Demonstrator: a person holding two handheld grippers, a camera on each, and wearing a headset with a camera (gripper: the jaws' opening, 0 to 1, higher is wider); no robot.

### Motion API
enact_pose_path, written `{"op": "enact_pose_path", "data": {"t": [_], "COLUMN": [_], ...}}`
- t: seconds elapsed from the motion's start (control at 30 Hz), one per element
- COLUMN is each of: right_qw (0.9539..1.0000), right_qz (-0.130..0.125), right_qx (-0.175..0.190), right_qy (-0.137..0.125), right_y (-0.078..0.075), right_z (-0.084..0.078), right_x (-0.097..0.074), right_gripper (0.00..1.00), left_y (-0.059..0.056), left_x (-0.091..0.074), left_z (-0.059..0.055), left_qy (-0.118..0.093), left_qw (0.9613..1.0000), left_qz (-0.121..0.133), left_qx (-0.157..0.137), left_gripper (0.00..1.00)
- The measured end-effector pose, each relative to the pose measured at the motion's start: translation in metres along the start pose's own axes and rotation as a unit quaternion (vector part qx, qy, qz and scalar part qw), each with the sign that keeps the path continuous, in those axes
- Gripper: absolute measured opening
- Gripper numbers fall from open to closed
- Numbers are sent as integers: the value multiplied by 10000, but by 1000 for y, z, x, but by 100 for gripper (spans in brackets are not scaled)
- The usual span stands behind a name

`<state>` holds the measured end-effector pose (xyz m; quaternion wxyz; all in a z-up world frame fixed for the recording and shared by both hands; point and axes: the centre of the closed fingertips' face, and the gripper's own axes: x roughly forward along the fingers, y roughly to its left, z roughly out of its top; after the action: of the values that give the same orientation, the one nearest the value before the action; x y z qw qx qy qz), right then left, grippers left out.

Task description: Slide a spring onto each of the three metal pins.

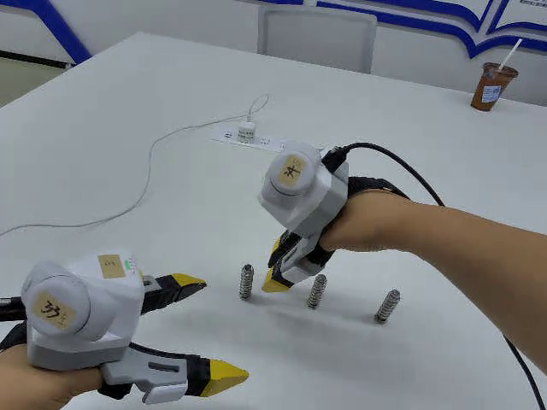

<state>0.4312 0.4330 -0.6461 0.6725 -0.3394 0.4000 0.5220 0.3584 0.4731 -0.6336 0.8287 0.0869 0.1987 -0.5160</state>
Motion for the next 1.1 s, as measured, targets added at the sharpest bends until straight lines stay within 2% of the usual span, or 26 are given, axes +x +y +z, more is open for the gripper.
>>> {"op": "enact_pose_path", "data": {"t": [0.23, 0.63, 0.87, 1.1], "right_qw": [9994, 9965, 9934, 9880], "right_qz": [-65, -381, -597, -804], "right_qx": [281, 606, 753, 1010], "right_qy": [-214, -420, -631, -852], "right_y": [-4, -10, -12, -17], "right_z": [-13, -40, -50, -63], "right_x": [-9, -24, -33, -44], "right_gripper": [27, 35, 41, 47], "left_y": [2, 6, 10, 10], "left_x": [1, 1, 2, 2], "left_z": [2, 2, 4, 4], "left_qy": [-2, 22, -4, -3], "left_qw": [10000, 10000, 10000, 10000], "left_qz": [17, 39, 49, 57], "left_qx": [-6, -26, -26, -28], "left_gripper": [77, 78, 79, 79]}}
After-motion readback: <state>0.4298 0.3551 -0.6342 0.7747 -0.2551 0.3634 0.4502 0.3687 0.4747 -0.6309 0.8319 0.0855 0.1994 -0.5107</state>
